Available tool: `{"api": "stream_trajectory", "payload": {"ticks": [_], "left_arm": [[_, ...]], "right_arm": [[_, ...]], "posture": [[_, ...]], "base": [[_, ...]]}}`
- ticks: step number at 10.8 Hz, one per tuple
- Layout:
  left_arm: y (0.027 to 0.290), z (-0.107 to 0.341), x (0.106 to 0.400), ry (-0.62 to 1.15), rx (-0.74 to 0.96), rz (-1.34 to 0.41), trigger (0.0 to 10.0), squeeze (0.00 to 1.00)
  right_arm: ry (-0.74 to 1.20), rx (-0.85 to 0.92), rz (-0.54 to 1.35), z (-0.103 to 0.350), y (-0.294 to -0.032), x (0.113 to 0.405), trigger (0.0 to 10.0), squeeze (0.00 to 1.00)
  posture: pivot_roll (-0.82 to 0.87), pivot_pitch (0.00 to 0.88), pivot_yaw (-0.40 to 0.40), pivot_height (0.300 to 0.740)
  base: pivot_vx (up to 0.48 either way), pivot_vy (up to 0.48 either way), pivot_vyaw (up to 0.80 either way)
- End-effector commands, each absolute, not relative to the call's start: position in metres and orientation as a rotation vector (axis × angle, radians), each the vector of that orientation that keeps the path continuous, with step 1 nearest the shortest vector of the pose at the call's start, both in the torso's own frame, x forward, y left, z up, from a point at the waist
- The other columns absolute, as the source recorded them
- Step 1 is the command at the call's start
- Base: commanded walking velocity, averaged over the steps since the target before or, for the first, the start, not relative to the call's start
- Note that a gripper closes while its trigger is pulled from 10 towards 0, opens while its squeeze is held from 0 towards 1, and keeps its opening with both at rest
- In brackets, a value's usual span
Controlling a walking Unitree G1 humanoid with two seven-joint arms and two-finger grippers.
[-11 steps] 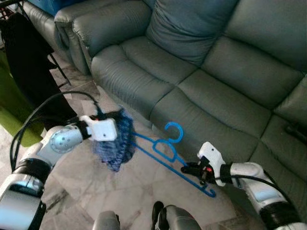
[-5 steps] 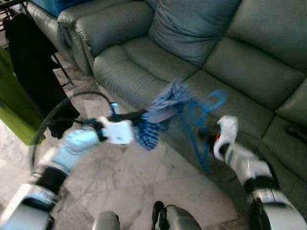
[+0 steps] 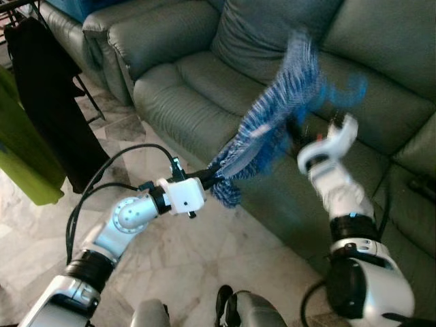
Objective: Hang hanger
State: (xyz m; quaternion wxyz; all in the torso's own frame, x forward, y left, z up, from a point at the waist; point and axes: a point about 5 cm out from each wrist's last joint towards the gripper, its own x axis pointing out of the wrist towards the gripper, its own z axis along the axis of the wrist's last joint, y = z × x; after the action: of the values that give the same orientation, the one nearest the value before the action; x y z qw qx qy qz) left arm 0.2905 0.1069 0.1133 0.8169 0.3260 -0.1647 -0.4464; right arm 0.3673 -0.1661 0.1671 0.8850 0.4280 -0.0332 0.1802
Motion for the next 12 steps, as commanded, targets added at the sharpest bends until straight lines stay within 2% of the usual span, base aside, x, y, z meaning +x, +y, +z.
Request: {"api": "stream_trajectory", "payload": {"ticks": [1, 2, 3, 4, 5, 6, 7, 9, 11, 12], "left_arm": [[0.106, 0.106, 0.287, -0.321, 0.700, -0.969, 10.0, 0.00], [0.106, 0.101, 0.285, -0.290, 0.680, -0.966, 10.0, 0.00], [0.108, 0.093, 0.284, -0.255, 0.671, -0.960, 10.0, 0.00], [0.108, 0.091, 0.284, -0.243, 0.657, -0.952, 10.0, 0.36], [0.107, 0.090, 0.286, -0.232, 0.643, -0.939, 10.0, 1.00], [0.106, 0.090, 0.288, -0.225, 0.630, -0.933, 10.0, 1.00], [0.106, 0.090, 0.290, -0.223, 0.618, -0.924, 10.0, 1.00], [0.114, 0.083, 0.287, -0.183, 0.596, -0.905, 10.0, 1.00], [0.125, 0.079, 0.282, -0.112, 0.470, -0.876, 10.0, 1.00], [0.134, 0.076, 0.279, -0.105, 0.493, -0.865, 10.0, 1.00]], "right_arm": [[-0.184, 0.870, 0.476, 0.197, -0.163, 0.368, 10.0, 0.00], [-0.222, 0.785, 0.569, 0.201, -0.150, 0.361, 10.0, 0.00], [-0.211, 0.624, 0.602, 0.196, -0.138, 0.355, 10.0, 0.00], [-0.219, 0.458, 0.650, 0.193, -0.128, 0.348, 10.0, 0.00], [-0.227, 0.290, 0.708, 0.191, -0.115, 0.339, 10.0, 0.00], [-0.242, 0.167, 0.741, 0.188, -0.106, 0.330, 10.0, 0.00], [-0.238, 0.116, 0.737, 0.182, -0.104, 0.327, 10.0, 0.00], [-0.212, 0.004, 0.693, 0.164, -0.109, 0.320, 10.0, 0.00], [-0.203, -0.152, 0.642, 0.142, -0.117, 0.312, 10.0, 0.00], [-0.182, -0.219, 0.647, 0.125, -0.122, 0.305, 10.0, 0.00]], "posture": [[0.03, 0.143, -0.079, 0.740], [0.03, 0.142, -0.080, 0.740], [0.03, 0.143, -0.080, 0.740], [0.03, 0.144, -0.078, 0.740], [0.03, 0.143, -0.077, 0.740], [0.02, 0.143, -0.078, 0.740], [0.02, 0.145, -0.077, 0.740], [0.02, 0.146, -0.076, 0.740], [0.02, 0.146, -0.080, 0.740], [0.02, 0.146, -0.080, 0.740]], "base": [[0.000, 0.000, 0.00], [0.000, 0.000, 0.00], [0.000, 0.000, 0.00], [0.000, 0.000, 0.00], [0.000, 0.000, 0.00], [0.000, 0.000, 0.00], [0.000, 0.000, 0.00], [0.000, 0.000, 0.00], [0.000, 0.000, 0.00], [0.000, 0.000, 0.00]]}}
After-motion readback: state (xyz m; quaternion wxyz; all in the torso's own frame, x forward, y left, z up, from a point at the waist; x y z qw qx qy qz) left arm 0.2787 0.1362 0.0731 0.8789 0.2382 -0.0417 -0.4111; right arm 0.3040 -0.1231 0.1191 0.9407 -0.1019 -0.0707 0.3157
